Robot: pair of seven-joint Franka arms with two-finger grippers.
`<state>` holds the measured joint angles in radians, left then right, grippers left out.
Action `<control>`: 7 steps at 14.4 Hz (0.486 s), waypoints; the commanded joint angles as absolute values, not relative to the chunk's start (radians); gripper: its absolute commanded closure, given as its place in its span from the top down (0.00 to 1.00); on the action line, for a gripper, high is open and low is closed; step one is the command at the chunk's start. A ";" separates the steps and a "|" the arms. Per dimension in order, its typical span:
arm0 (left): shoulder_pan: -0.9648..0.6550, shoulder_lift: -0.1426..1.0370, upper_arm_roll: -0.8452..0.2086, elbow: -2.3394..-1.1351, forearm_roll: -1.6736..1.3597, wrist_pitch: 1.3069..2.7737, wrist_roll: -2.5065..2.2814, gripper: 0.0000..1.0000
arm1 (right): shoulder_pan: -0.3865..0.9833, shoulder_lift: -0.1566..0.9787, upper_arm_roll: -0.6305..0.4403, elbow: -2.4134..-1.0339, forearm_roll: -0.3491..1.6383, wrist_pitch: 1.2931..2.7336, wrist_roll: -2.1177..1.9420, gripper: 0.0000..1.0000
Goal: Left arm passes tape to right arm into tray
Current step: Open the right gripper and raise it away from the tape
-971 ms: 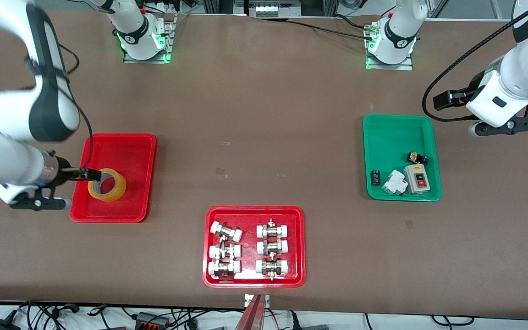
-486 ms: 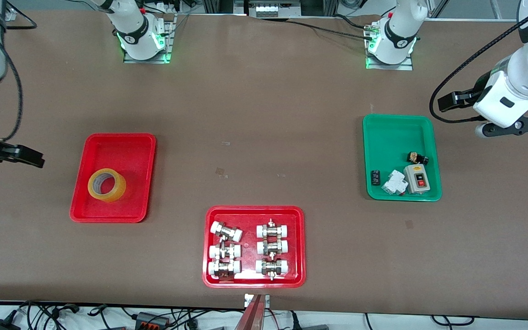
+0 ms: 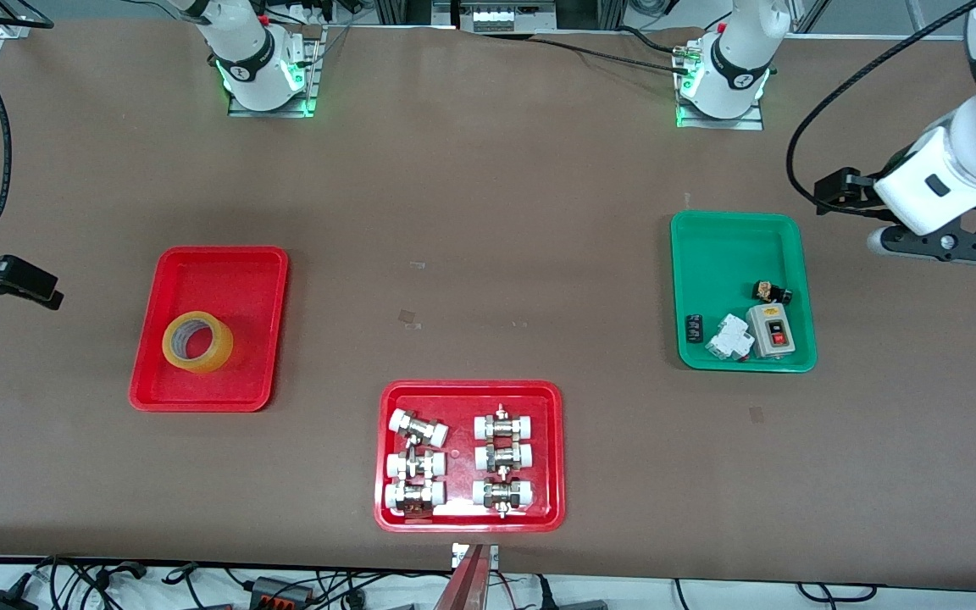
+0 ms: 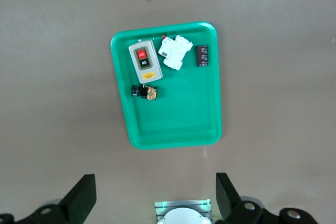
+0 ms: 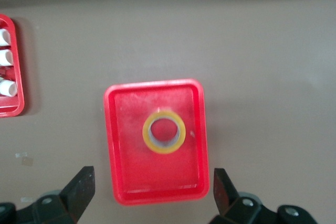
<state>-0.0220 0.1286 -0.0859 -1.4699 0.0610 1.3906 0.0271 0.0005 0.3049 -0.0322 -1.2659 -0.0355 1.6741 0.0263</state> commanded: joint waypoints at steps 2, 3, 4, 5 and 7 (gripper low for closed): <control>-0.020 0.126 -0.077 -1.473 0.054 1.434 0.064 1.00 | -0.026 0.250 -0.025 -1.314 -0.029 1.690 -0.034 1.00; -0.020 0.129 -0.075 -1.470 0.054 1.434 0.064 1.00 | -0.026 0.214 -0.025 -1.368 -0.028 1.703 -0.034 1.00; -0.020 0.130 -0.077 -1.470 0.048 1.434 0.064 1.00 | -0.026 0.175 -0.025 -1.429 -0.028 1.721 -0.032 1.00; -0.020 0.129 -0.077 -1.471 0.046 1.434 0.064 1.00 | -0.025 0.135 -0.025 -1.489 -0.029 1.741 -0.031 1.00; -0.020 0.129 -0.077 -1.471 0.046 1.431 0.064 1.00 | -0.023 0.065 -0.025 -1.607 -0.034 1.787 -0.032 1.00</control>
